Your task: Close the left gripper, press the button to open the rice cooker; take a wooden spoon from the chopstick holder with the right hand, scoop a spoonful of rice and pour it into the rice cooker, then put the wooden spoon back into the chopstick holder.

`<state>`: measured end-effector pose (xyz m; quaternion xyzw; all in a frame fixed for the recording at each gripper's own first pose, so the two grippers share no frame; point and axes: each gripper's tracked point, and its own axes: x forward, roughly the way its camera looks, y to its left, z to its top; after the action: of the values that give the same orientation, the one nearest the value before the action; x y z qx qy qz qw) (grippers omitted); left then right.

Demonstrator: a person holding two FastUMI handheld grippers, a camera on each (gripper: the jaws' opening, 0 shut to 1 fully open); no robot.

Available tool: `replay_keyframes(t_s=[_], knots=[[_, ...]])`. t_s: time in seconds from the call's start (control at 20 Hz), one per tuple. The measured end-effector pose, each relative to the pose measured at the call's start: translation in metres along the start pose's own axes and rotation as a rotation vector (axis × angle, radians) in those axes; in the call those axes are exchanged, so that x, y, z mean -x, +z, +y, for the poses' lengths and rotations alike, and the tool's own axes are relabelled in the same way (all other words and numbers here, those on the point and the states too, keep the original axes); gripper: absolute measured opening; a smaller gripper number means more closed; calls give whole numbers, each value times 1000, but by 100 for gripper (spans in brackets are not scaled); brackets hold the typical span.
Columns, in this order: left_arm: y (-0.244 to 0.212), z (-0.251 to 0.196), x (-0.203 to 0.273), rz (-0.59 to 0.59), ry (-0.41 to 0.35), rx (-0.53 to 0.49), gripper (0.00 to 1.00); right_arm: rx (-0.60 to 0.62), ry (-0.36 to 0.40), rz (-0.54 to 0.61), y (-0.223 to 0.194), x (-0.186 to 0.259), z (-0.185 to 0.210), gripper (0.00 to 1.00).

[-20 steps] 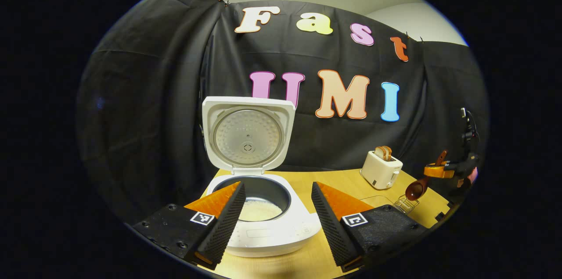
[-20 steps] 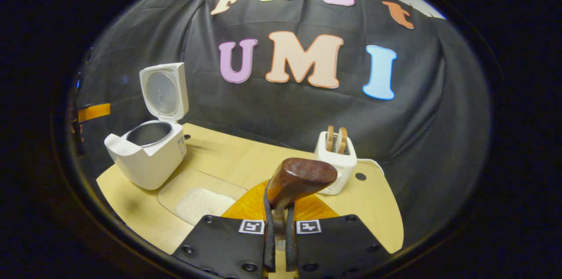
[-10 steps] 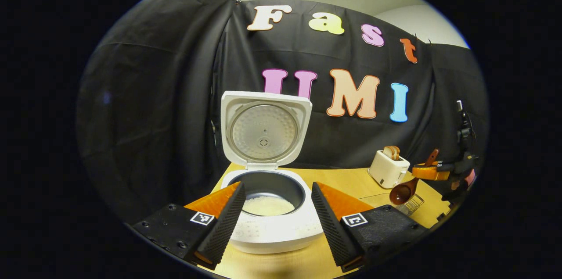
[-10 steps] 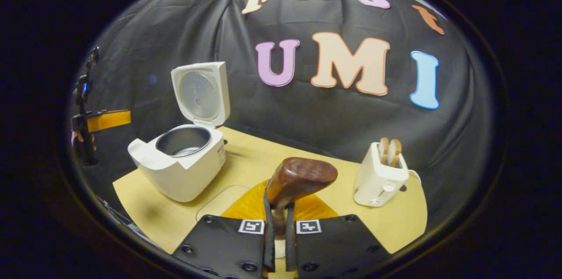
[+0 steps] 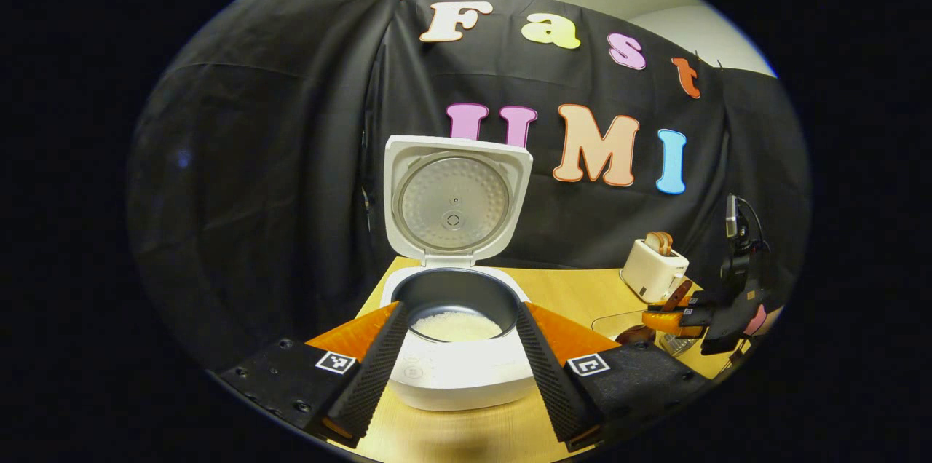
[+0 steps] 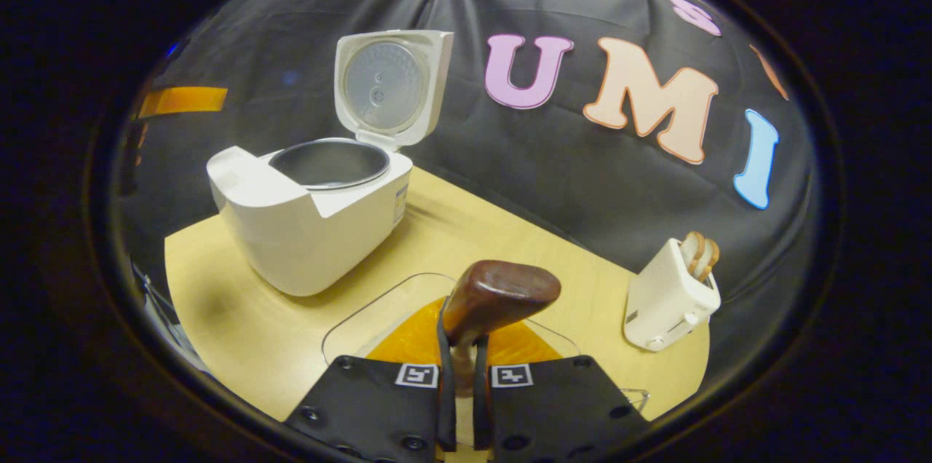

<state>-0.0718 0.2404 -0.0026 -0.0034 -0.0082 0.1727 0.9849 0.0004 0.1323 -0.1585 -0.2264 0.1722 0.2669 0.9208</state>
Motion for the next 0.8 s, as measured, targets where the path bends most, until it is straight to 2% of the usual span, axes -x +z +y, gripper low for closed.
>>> replay_keyframes(t_s=[0.15,0.25,0.45,0.5,0.8], knots=[[1,4,2,0,5,2,89,-47,35,30,-10,-8,16,11],[0,5,1,2,9,2,89,-119,73,54,-18,-9,32,14],[0,6,4,0,13,6,89,-208,101,47,-16,-6,42,14],[-2,6,4,3,12,10,89,-258,117,50,-18,-7,45,11],[-4,0,3,10,0,16,89,-610,174,94,-27,-11,32,12]])
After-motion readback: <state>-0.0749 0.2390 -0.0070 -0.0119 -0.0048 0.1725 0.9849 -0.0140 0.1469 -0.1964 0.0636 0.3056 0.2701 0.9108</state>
